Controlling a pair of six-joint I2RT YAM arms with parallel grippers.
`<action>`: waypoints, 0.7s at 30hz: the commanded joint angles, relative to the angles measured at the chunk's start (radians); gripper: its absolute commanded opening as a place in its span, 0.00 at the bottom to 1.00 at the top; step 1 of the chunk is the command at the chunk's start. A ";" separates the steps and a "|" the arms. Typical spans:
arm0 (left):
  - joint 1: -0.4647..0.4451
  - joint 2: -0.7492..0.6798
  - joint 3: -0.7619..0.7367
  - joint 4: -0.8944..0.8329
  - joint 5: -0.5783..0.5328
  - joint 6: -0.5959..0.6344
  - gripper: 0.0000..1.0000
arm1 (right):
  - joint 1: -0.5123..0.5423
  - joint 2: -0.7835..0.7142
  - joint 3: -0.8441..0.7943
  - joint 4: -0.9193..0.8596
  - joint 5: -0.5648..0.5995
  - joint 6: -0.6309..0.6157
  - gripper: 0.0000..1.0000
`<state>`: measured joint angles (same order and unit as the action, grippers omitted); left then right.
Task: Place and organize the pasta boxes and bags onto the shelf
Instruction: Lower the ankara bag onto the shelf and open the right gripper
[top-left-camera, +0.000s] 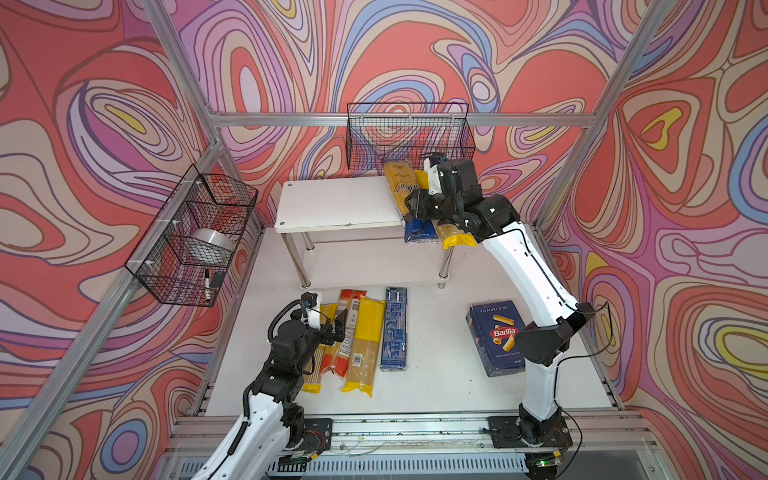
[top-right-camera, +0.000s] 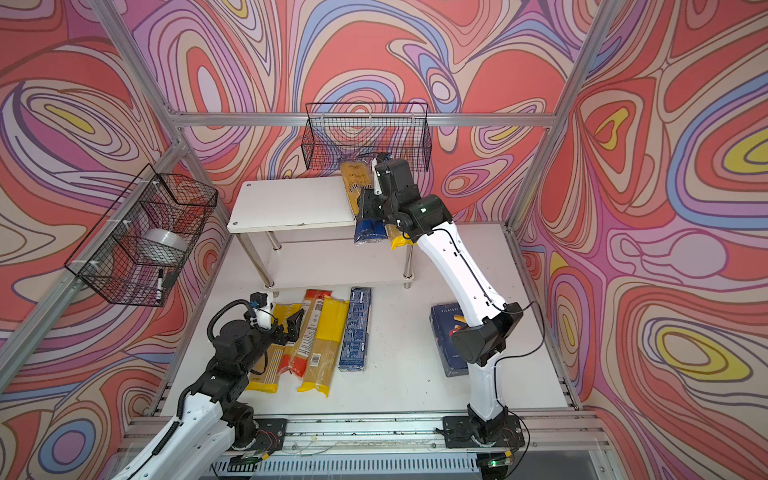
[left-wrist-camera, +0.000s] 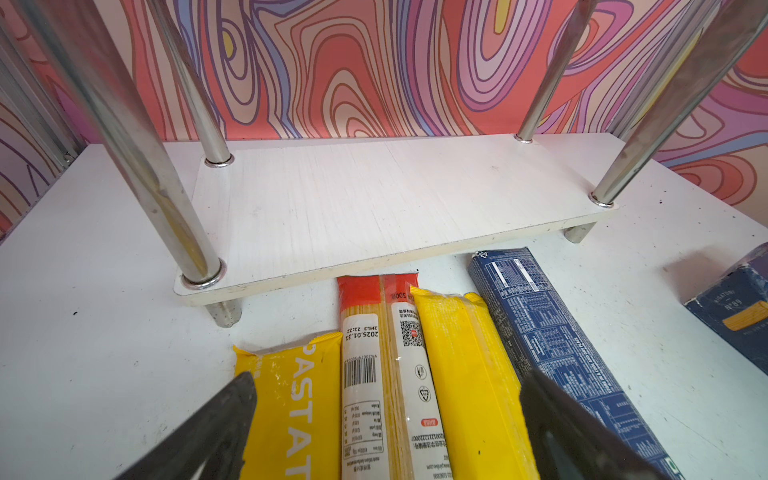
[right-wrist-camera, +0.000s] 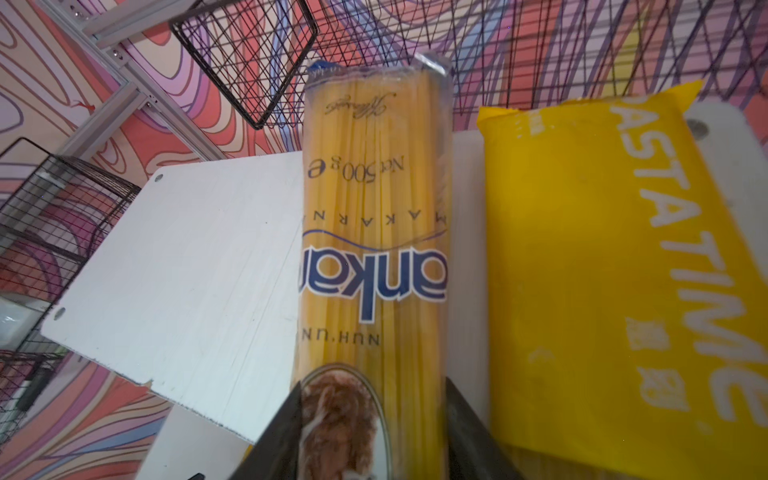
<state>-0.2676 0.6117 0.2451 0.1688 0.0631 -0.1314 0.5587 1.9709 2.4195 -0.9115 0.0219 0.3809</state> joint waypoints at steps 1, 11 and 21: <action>-0.002 0.004 -0.004 0.021 0.006 0.001 1.00 | -0.011 -0.070 -0.006 0.087 -0.007 -0.003 0.58; -0.002 -0.001 -0.006 0.021 0.008 0.001 1.00 | -0.007 -0.220 -0.148 0.190 -0.074 0.002 0.63; -0.002 -0.036 -0.020 0.017 -0.001 -0.001 1.00 | 0.333 -0.638 -0.841 0.668 0.184 -0.119 0.61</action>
<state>-0.2676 0.5987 0.2428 0.1688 0.0666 -0.1314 0.7418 1.4414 1.7706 -0.4858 0.0425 0.3397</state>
